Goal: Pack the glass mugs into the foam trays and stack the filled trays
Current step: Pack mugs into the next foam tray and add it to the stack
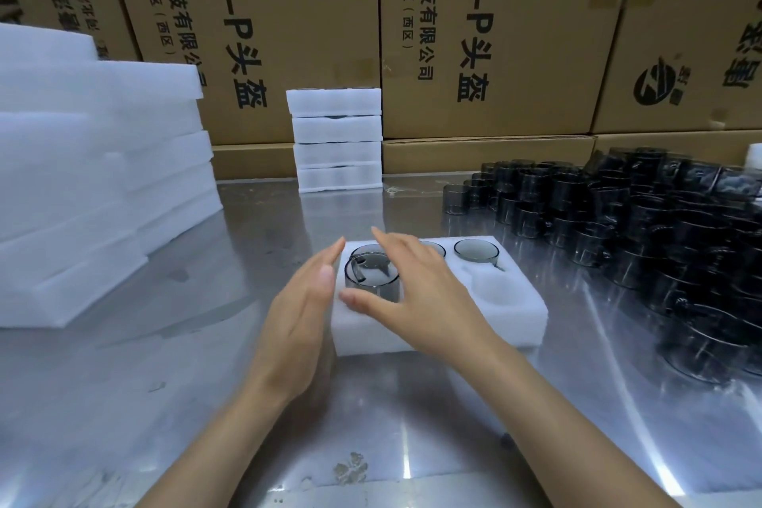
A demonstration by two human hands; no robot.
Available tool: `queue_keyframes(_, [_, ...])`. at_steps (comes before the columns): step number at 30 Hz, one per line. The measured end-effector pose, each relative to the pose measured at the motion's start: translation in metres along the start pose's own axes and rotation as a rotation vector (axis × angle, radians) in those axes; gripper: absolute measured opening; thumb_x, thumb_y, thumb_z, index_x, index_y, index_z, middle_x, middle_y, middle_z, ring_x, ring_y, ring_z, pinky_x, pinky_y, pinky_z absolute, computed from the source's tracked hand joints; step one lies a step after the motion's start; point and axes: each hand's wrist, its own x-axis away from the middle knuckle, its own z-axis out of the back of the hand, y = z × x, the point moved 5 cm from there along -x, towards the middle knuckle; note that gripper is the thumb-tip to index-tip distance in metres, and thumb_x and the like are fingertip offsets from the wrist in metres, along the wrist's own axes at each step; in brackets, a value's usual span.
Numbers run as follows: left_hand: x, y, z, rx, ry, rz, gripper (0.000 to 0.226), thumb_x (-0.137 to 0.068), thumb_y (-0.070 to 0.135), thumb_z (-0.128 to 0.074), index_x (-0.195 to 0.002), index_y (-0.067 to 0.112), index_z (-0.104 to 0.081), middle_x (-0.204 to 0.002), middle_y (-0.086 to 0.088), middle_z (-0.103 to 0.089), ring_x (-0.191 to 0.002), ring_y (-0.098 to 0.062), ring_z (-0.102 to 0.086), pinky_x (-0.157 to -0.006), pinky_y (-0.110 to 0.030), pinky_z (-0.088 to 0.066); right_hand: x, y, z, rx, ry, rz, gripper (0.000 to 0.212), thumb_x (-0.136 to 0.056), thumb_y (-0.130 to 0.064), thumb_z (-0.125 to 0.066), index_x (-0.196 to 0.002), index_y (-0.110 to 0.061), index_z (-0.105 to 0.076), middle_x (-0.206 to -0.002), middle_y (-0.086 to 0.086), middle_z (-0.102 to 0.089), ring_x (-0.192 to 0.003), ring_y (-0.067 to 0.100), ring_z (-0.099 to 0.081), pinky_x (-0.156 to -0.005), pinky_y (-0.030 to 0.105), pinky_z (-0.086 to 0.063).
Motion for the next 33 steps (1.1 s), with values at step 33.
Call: queue_keyframes(33, [0.014, 0.000, -0.001, -0.464, -0.072, -0.121, 0.045, -0.091, 0.049, -0.027, -0.126, 0.037, -0.052, -0.132, 0.018, -0.052, -0.130, -0.002, -0.040, -0.111, -0.036, -0.029, 0.024, 0.007, 0.013, 0.138, 0.219, 0.059, 0.046, -0.096, -0.046, -0.033, -0.132, -0.025, -0.052, -0.125, -0.008, -0.060, -0.127, 0.009, -0.041, -0.112, 0.031, -0.005])
